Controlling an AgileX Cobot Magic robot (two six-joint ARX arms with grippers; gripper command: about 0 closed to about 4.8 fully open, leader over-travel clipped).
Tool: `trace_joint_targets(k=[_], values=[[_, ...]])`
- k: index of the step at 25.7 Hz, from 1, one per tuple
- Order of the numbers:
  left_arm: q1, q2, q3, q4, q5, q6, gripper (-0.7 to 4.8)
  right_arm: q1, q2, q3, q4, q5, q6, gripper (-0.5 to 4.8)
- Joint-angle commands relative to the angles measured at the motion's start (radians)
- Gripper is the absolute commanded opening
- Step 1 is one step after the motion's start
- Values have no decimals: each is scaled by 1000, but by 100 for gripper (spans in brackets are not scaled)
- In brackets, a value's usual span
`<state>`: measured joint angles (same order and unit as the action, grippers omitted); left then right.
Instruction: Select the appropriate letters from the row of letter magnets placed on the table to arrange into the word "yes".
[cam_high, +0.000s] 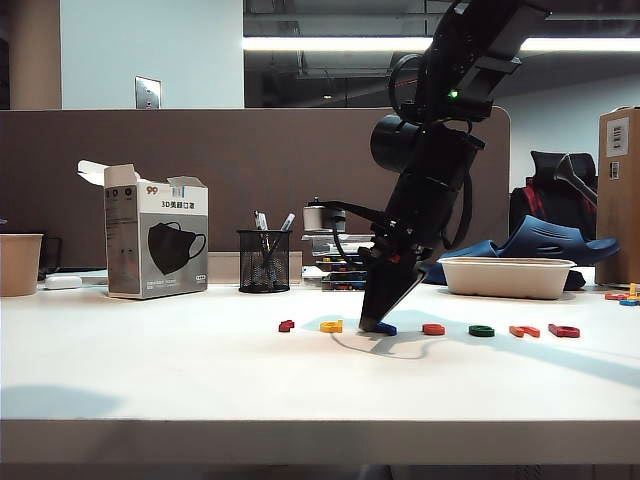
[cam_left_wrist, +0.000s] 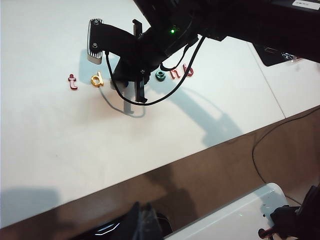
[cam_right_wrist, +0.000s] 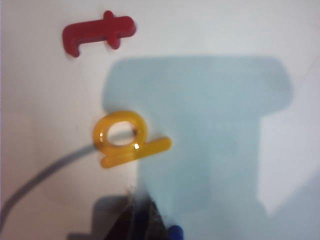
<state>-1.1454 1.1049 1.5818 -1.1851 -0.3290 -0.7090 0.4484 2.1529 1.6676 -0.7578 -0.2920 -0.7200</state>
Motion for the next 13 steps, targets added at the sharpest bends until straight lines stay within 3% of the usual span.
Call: trace_joint_targets(k=[1,13], values=[[0,-2,5,13,0,-3,-6,0,19,-13,-20,33,1,-1],[0,-2,5,13,0,-2,-6,2,-11,-13,3,46,17,-1]])
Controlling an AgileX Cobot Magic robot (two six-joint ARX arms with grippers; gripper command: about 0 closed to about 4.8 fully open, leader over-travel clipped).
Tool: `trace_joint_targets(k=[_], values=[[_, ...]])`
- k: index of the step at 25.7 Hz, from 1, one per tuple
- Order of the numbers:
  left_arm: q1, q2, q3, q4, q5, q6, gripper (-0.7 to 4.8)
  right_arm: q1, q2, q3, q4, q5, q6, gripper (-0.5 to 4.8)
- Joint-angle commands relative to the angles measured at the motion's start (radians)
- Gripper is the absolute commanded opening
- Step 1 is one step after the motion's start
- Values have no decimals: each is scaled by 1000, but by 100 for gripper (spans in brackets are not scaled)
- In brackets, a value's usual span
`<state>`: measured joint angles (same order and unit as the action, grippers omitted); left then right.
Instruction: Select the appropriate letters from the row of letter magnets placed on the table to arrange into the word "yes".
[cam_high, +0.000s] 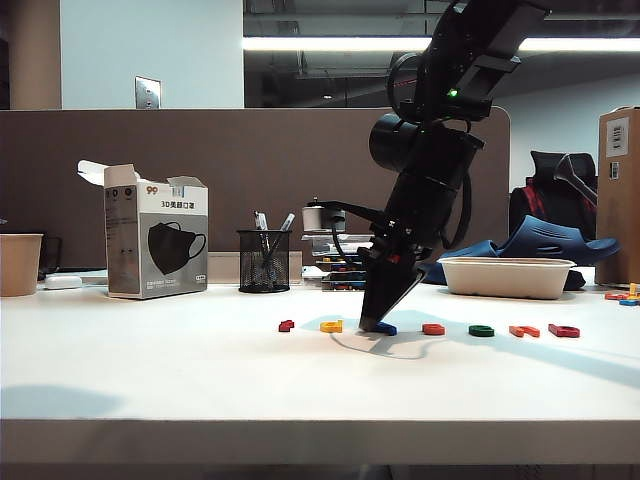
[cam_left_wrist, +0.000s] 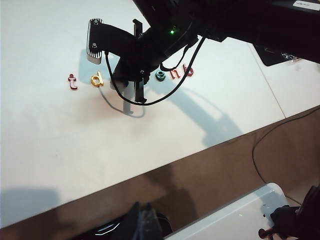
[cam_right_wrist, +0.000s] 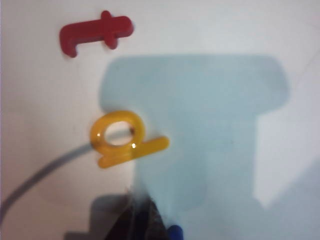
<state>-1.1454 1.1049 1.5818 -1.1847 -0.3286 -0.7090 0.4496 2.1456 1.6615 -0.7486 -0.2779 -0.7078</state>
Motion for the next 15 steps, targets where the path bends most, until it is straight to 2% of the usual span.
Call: trace_joint_targets(k=[1,7,15], values=[[0,-2,5,12,0,-2,-6,0,-8,-7,-5,32,6,-1],[0,-2,5,12,0,-2,-6,0,-47,-6,-2,4,60,-1],[0,-2,5,13,0,-2,-6,9,-70,-6,-35,-17,221,-1]])
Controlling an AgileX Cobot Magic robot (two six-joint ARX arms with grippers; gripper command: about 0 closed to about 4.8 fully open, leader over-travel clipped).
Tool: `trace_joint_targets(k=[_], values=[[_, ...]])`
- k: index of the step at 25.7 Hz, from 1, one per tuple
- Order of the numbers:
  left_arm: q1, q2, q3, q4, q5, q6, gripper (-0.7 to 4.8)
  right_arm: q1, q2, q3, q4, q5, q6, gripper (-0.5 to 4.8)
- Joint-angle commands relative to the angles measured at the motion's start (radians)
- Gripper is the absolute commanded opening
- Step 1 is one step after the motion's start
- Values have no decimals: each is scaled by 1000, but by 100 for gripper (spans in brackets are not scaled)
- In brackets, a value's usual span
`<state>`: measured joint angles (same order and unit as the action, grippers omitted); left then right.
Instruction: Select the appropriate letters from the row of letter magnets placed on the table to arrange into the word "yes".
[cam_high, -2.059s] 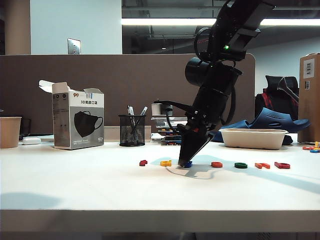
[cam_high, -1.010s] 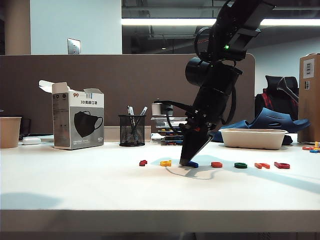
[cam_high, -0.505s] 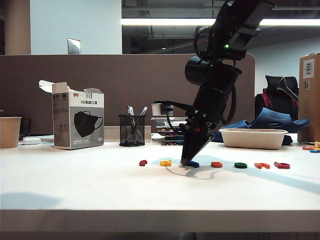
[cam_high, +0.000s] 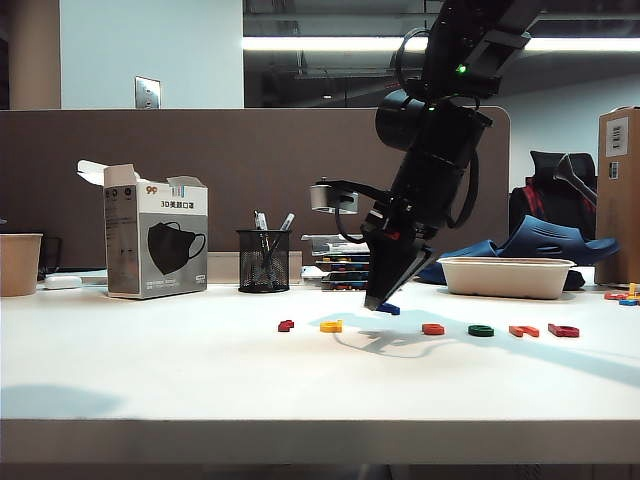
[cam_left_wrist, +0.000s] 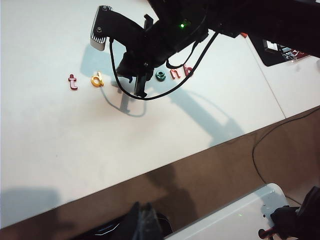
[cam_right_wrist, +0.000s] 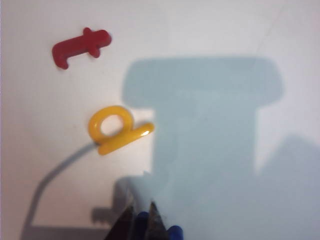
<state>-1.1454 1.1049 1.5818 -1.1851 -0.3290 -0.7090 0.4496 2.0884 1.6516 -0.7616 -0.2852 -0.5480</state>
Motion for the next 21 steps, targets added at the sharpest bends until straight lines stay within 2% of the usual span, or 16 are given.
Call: trace_joint_targets(k=[1,6,14,21], values=[[0,-2,5,13,0,-2,-6,12,-13,3,-32,-10,72,-1],[0,-2,5,13,0,-2,-6,40,-20,3,-105,-8,135,-2],[0,-2,5,13,0,-2,-6,63,-77,2,-126,-36,216,-2],[0,-2,5,13,1,-2,-6,77,-173,-1,-161,-36,357,-2]])
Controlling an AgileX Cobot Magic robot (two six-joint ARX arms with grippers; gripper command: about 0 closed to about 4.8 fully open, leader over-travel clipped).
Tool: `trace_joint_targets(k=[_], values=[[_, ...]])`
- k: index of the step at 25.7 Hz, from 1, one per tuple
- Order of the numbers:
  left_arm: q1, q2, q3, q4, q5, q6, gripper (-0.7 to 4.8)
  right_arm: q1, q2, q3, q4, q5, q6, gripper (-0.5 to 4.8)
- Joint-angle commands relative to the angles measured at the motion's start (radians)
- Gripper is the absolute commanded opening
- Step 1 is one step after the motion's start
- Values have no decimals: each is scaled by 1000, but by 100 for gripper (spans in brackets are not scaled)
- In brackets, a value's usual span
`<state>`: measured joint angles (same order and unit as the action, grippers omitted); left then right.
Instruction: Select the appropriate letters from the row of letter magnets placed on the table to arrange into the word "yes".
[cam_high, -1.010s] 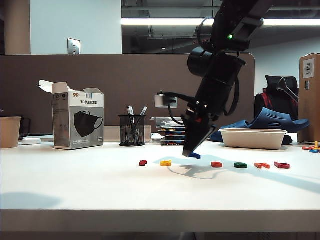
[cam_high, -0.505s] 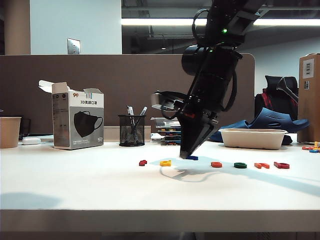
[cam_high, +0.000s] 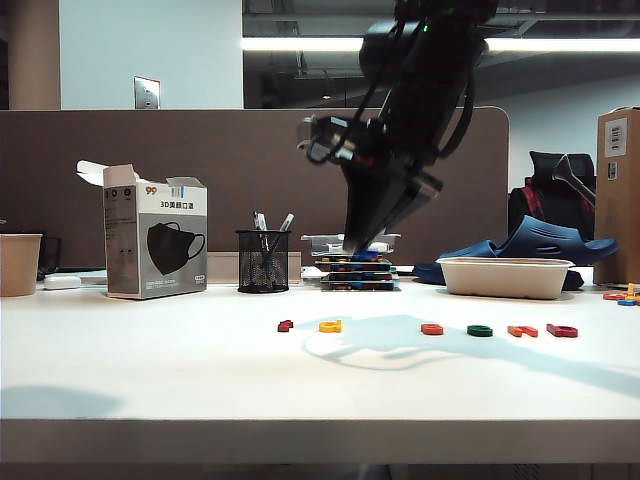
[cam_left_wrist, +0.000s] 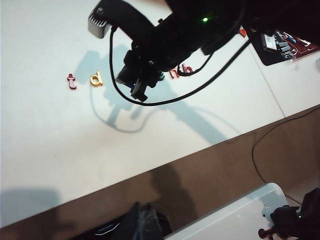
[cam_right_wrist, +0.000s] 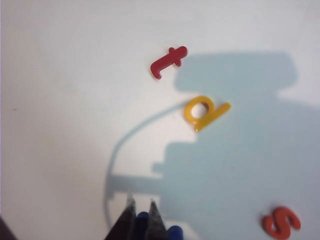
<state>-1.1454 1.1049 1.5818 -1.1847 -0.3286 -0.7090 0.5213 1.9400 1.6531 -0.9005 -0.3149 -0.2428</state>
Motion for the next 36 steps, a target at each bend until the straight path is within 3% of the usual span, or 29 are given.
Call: trace_joint_targets(k=[1,7,10,15,21,27,36], values=[[0,-2,5,13,0,-2,-6,7,-32,-3,-27,-5,63,-2],[0,-2,5,13,0,-2,-6,34,-93,-79,-15,0,138,-2],[0,-2,5,12,0,-2,-6,50,-145,-177,67,18,217,-2],[0,-2,5,13,1,-2,-6,82,-171,-249,133,113,340,-2],[0,-2,5,13,0,-2,-6,165,-169,-330,262,192,360,-2],[0,-2,5,12,1,-2,-6,178,-166,-426,406,272,386,-2],[0,-2,5,12,1,-2,-6,179,-135,-451,448,272,402,-2]])
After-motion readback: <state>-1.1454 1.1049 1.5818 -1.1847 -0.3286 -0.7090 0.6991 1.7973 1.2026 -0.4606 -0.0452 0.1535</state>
